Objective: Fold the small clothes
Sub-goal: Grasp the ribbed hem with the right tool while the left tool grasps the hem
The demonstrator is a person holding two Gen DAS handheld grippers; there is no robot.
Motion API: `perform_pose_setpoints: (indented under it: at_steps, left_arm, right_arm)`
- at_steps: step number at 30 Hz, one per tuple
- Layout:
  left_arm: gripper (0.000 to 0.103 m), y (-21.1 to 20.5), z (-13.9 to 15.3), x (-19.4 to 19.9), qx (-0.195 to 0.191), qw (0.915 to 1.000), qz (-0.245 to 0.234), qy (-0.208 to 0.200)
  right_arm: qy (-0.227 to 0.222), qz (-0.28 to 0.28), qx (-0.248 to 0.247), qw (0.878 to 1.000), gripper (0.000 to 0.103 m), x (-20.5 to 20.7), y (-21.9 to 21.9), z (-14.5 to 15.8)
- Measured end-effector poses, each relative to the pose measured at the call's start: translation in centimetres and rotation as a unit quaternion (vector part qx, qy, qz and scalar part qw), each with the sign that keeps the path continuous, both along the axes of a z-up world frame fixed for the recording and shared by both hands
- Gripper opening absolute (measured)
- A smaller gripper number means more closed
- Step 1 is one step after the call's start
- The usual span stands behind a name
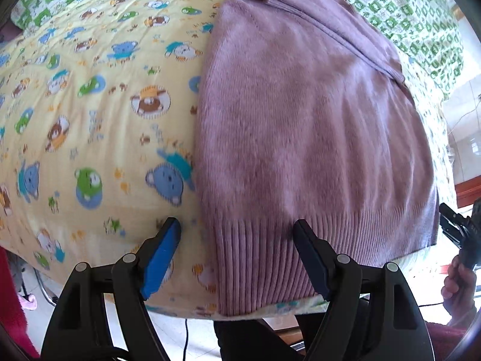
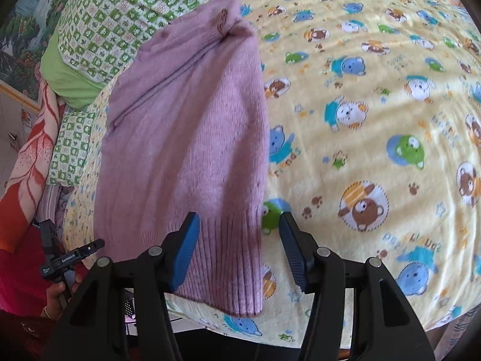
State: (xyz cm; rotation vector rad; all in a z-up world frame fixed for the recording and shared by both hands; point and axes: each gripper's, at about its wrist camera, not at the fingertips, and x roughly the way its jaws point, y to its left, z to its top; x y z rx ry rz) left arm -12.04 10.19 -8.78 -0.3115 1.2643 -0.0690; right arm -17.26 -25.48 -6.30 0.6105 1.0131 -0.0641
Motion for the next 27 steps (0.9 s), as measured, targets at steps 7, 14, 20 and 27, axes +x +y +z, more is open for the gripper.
perform_pose_setpoints:
  at_steps: [7, 14, 20, 27]
  left_arm:
    - [0.066, 0.6, 0.0, -0.3, -0.035, 0.9992, 0.014, -0.008]
    - [0.011, 0.4, 0.1, 0.3, -0.071, 0.9974, -0.002, -0.008]
    - [0.006, 1.5, -0.1, -1.1, -0.089, 0.9958, -0.003, -0.019]
    - [0.005, 1.5, 1.5, -1.2, -0.137, 0.9897, -0.005, -0.042]
  right_arm:
    - [-0.019, 0.015, 0.038, 0.999, 0.056, 0.0, 0.7, -0.7]
    - [-0.025, 0.018, 0.057, 0.998, 0.019, 0.7, 1.2, -1.7]
    - [-0.038, 0.002, 0.075, 0.996, 0.009, -0.9, 0.1, -1.2]
    - [-0.042, -0.028, 0.109, 0.993, 0.007, -2.6, -1.9, -1.5]
